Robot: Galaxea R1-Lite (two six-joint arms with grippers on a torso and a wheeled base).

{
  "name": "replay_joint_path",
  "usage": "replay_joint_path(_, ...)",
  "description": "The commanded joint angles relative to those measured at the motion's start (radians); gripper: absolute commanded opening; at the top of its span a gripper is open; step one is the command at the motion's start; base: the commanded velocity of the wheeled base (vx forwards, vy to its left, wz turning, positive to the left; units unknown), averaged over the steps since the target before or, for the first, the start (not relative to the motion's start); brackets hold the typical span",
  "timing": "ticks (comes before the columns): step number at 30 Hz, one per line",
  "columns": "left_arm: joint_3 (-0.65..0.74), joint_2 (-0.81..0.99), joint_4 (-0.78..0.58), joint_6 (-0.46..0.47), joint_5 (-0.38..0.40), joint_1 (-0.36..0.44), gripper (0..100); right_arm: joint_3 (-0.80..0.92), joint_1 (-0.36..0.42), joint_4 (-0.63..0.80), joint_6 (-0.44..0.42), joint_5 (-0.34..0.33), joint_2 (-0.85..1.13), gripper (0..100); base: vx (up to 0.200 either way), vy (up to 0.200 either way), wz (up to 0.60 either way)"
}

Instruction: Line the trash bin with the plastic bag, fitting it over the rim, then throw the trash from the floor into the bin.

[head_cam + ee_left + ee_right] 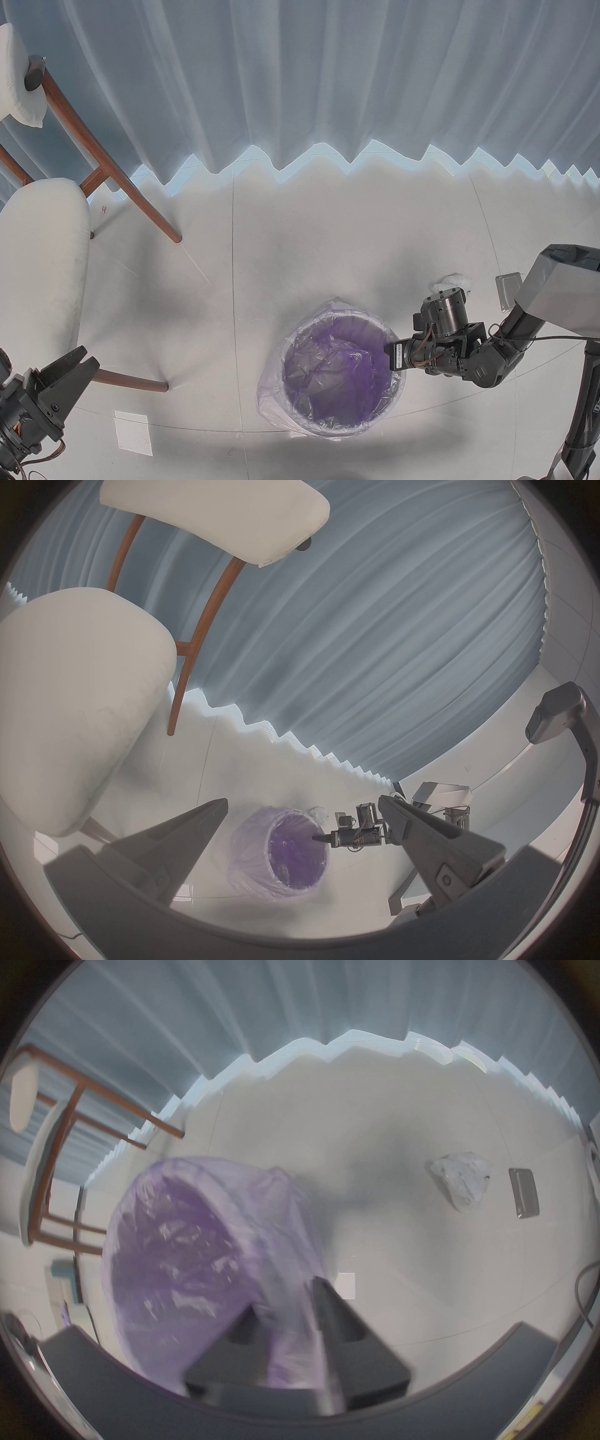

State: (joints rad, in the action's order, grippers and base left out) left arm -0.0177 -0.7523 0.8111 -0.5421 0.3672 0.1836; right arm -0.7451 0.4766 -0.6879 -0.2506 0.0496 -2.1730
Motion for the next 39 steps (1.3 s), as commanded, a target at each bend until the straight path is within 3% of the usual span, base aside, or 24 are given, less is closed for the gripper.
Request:
replay_joint_path(1,0.018,-0.004,0.000,-0.001,0.015,-0.012,100,-0.073,0.000,0.004,-0.078,0.003,-0.001,0,0.000,0.000,0.00)
replay_joint_path(3,0.018,-0.004,-0.001,-0.001,0.033,-0.021,100,-0.115,-0.001,0.010,-0.171,0.006,0.005,0,0.000,0.000,0.00)
replay_joint_path(6,0.018,-0.004,-0.001,0.001,0.035,-0.021,100,-0.145,-0.001,0.011,-0.216,0.018,0.002,0,0.000,0.000,0.00)
replay_joint_path(7,0.018,-0.005,-0.001,-0.001,0.035,-0.019,100,-0.188,-0.004,0.024,-0.283,0.047,-0.002,0,0.000,0.000,0.00)
replay_joint_path(9,0.018,-0.005,-0.009,0.001,0.035,-0.019,100,-0.221,-0.006,0.051,-0.322,0.058,-0.004,0,0.000,0.000,0.00)
replay_joint_path(15,0.018,-0.004,-0.026,0.001,0.036,-0.018,100,-0.329,-0.004,0.105,-0.403,0.092,-0.019,0,0.000,0.000,0.00)
replay_joint_path(24,0.018,-0.005,-0.026,0.002,0.036,-0.018,100,-0.390,-0.004,0.134,-0.453,0.096,-0.057,0,0.000,0.000,0.00)
replay_joint_path(25,0.018,-0.005,-0.026,0.002,0.036,-0.018,100,-0.390,-0.004,0.134,-0.460,0.098,-0.059,100,0.000,0.000,0.00)
replay_joint_path(33,-0.004,-0.024,-0.027,0.004,0.042,0.017,100,-0.350,-0.003,0.137,-0.487,0.108,0.013,100,0.000,0.000,0.00)
replay_joint_path(39,-0.100,-0.188,-0.076,0.073,0.033,0.085,100,-0.258,-0.001,0.197,-0.490,0.115,0.140,100,0.000,0.000,0.00)
